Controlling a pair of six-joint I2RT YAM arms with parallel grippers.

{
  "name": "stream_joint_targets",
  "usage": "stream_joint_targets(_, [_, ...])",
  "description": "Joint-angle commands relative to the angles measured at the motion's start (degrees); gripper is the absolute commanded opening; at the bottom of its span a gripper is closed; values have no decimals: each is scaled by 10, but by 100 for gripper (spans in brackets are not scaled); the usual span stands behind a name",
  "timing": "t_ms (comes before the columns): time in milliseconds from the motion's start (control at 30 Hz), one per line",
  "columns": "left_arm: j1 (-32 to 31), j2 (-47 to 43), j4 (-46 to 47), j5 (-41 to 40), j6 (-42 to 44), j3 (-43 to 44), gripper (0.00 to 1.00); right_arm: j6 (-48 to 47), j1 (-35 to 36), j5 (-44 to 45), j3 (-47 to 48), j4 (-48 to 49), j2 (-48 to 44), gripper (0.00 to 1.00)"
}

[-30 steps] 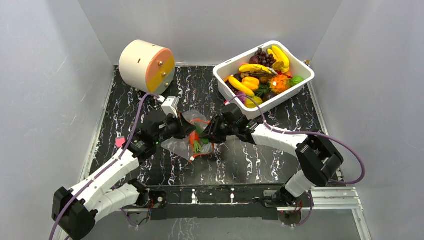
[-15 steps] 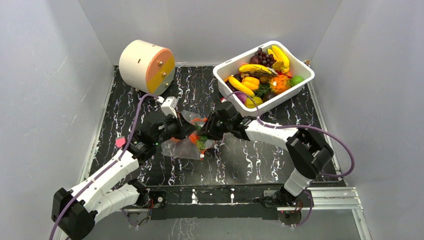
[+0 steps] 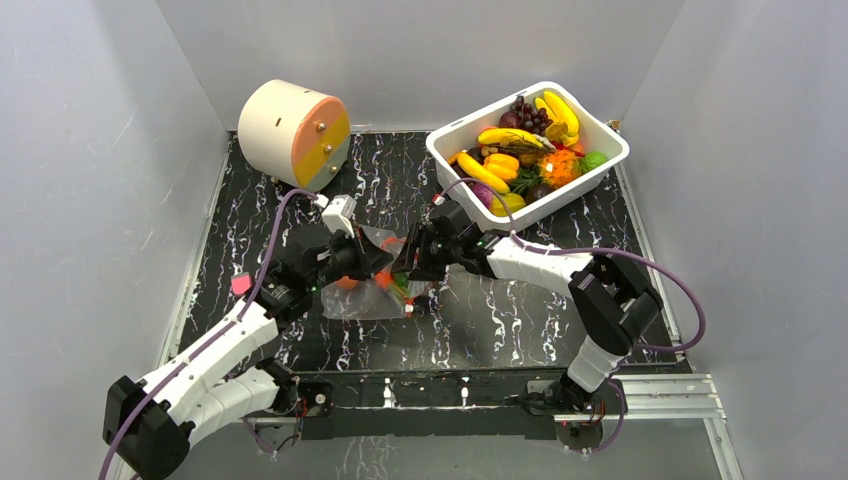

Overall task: Place the food in the zip-top bag and seal the zipper
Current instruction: Place the fake vegetable in the zipper food storage bag.

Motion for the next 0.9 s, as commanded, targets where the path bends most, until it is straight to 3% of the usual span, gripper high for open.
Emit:
stream_joint_targets(0, [-2, -21, 5, -8, 14, 2, 0, -48, 1, -4, 21, -17, -35, 55])
stream_joint_targets(167, [-2, -26, -13, -26, 33, 4, 0, -99, 1, -3, 23, -44, -73, 62])
stream_joint_targets(467, [-2, -32, -55, -56, 76, 16, 0, -169, 1, 22, 11, -76, -157, 61])
stream_joint_targets(867, [-2, -55, -95, -57, 141, 27, 0, -406, 1, 229, 16, -59, -261, 62])
